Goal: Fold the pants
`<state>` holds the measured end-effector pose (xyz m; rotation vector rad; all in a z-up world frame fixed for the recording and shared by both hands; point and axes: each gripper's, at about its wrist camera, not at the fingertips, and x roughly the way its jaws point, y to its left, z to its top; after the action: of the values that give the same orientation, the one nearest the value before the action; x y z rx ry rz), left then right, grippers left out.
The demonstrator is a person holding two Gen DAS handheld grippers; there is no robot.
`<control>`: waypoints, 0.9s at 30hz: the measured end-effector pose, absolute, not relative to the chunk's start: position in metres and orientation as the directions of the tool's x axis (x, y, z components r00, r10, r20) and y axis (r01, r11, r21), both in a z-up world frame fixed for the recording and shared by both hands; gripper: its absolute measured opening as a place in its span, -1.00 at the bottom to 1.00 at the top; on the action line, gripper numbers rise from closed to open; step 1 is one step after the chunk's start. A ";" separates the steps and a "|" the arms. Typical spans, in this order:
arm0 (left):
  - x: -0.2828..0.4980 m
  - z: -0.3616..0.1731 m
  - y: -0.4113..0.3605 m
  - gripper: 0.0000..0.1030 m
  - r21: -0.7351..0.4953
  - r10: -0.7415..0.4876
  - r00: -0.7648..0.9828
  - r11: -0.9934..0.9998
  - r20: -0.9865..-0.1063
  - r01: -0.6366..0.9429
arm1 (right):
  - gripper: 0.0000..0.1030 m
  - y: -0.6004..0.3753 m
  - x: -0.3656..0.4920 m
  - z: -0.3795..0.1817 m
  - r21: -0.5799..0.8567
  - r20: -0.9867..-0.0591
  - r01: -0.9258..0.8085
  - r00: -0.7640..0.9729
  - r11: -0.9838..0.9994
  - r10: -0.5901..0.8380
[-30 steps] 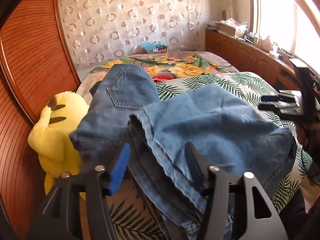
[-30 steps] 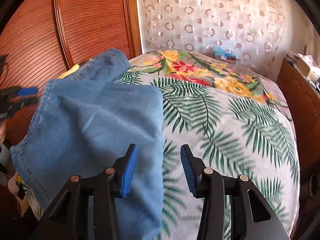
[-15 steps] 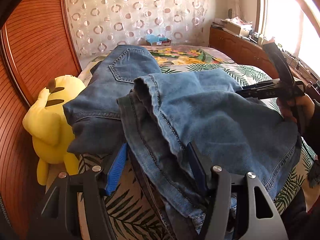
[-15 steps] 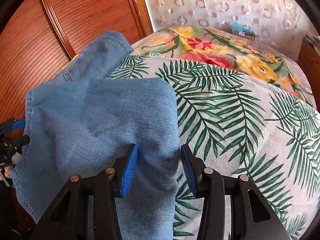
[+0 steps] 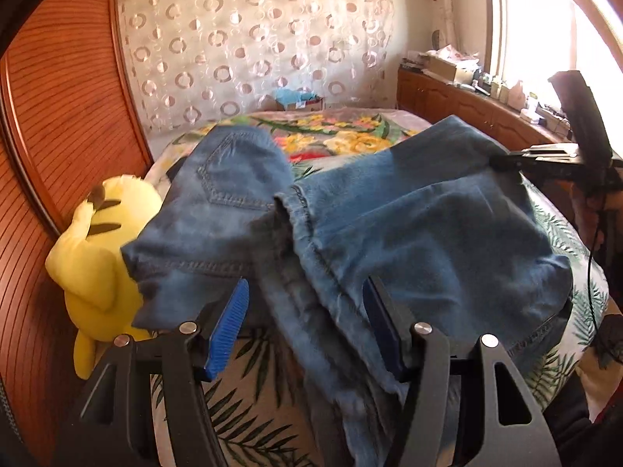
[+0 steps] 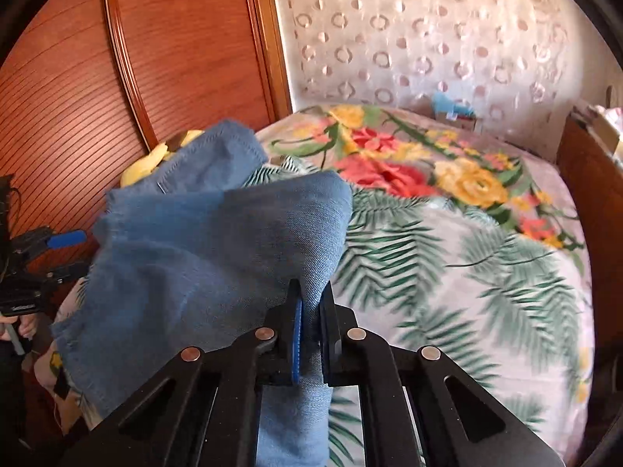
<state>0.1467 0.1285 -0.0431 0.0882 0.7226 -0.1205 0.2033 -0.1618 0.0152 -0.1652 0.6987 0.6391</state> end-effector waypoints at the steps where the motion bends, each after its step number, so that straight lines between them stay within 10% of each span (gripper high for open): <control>1: 0.147 -0.039 0.123 0.21 0.036 -0.089 0.749 0.988 -0.657 0.149 | -0.87 -0.174 0.203 0.021 0.041 -0.642 -0.570 0.614 0.820 0.459; 10: 0.156 -0.036 0.078 0.21 0.007 -0.173 0.747 0.973 -0.642 0.232 | -0.80 -0.250 0.231 -0.013 -0.018 -0.711 -0.399 0.650 0.917 0.269; 15: 0.159 -0.045 0.049 0.18 -0.020 -0.236 0.724 0.956 -0.648 0.294 | -0.38 -0.266 0.224 -0.026 -0.002 -0.703 -0.381 0.658 0.925 0.270; 27: 0.160 -0.085 0.017 -0.54 -0.032 -0.262 0.639 0.937 -0.723 0.348 | -0.11 -0.287 0.139 -0.056 0.057 -0.685 -0.380 0.658 0.923 0.313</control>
<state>0.1595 0.0167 -0.0854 0.1138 0.8053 -0.3491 0.1392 -0.2873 -0.0562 -0.0943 0.7572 0.3933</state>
